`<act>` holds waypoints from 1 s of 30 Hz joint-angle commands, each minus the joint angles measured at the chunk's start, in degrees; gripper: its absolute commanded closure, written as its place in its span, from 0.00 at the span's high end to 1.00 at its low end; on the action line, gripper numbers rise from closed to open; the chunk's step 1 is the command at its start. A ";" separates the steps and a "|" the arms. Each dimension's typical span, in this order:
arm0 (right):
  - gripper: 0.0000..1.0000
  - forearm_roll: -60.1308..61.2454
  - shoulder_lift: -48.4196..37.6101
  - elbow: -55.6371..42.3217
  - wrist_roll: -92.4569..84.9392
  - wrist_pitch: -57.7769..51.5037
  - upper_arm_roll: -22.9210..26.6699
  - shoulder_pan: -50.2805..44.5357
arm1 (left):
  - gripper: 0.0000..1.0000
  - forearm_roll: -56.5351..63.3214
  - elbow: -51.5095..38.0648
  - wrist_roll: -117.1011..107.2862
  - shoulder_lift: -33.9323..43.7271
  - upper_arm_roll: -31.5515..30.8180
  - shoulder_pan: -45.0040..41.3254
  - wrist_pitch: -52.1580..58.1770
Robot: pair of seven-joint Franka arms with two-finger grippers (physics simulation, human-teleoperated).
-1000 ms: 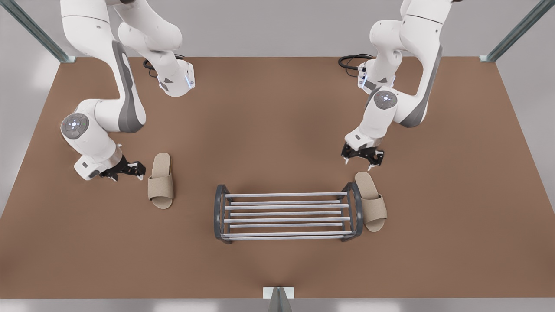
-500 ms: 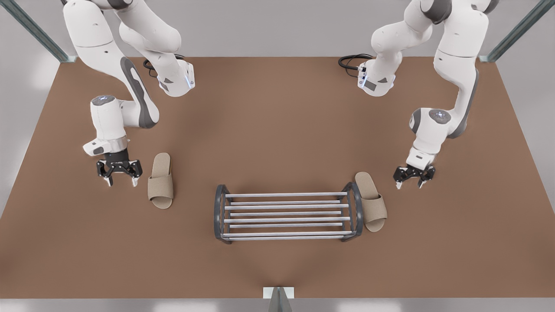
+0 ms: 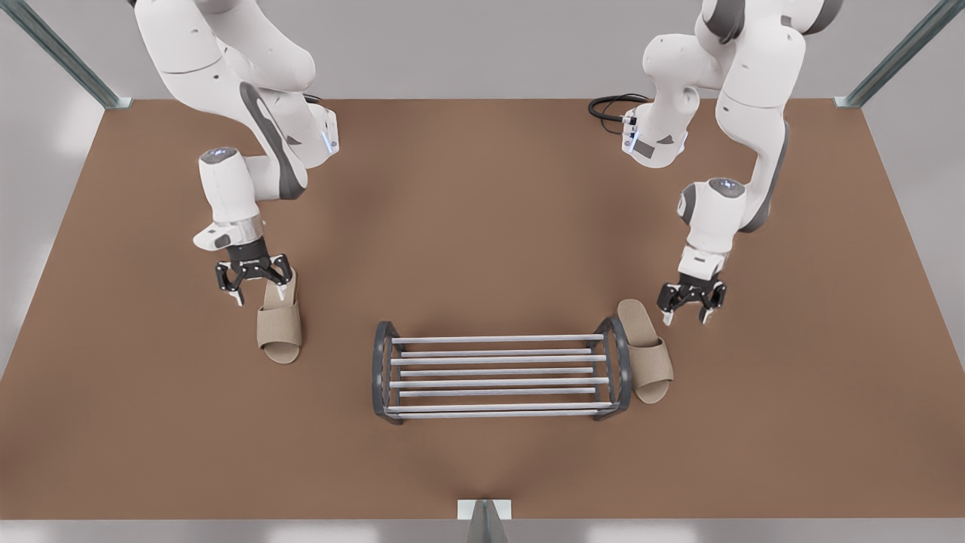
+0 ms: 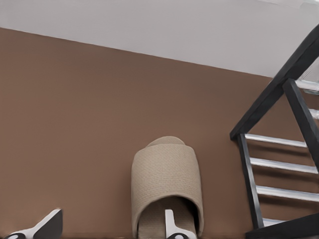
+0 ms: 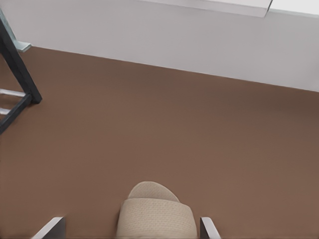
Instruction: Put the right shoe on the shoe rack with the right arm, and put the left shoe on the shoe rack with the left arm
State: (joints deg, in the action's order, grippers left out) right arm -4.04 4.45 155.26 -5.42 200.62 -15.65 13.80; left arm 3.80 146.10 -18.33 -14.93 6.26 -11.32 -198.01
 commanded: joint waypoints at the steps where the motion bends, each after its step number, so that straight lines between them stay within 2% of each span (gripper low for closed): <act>1: 1.00 -0.01 0.83 0.04 1.03 0.39 0.01 1.40 | 0.99 -1.43 0.33 -0.47 -0.72 -0.02 -0.46 -1.85; 12: 1.00 -2.82 8.74 -0.75 -4.07 0.39 0.01 10.02 | 0.99 -1.78 -3.01 -0.47 -7.48 0.24 -3.71 -1.85; 22: 1.00 -4.05 10.49 -0.75 -4.33 0.39 0.01 10.90 | 0.99 -1.69 -7.32 -0.39 -12.14 0.33 -3.62 -1.94; 24: 1.00 -4.14 11.64 -1.28 -4.33 0.39 0.01 10.98 | 0.99 -1.60 -7.49 -0.39 -12.49 4.28 -6.87 -1.94; 30: 1.00 -4.40 14.27 -2.16 -4.33 0.39 0.01 12.57 | 0.99 -1.60 -9.34 -0.39 -13.90 4.81 -7.14 -2.20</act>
State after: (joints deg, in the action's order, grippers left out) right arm -8.35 18.58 153.19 -8.51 201.04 -15.63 26.41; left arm 2.20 137.04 -18.70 -28.69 11.01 -18.48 -200.04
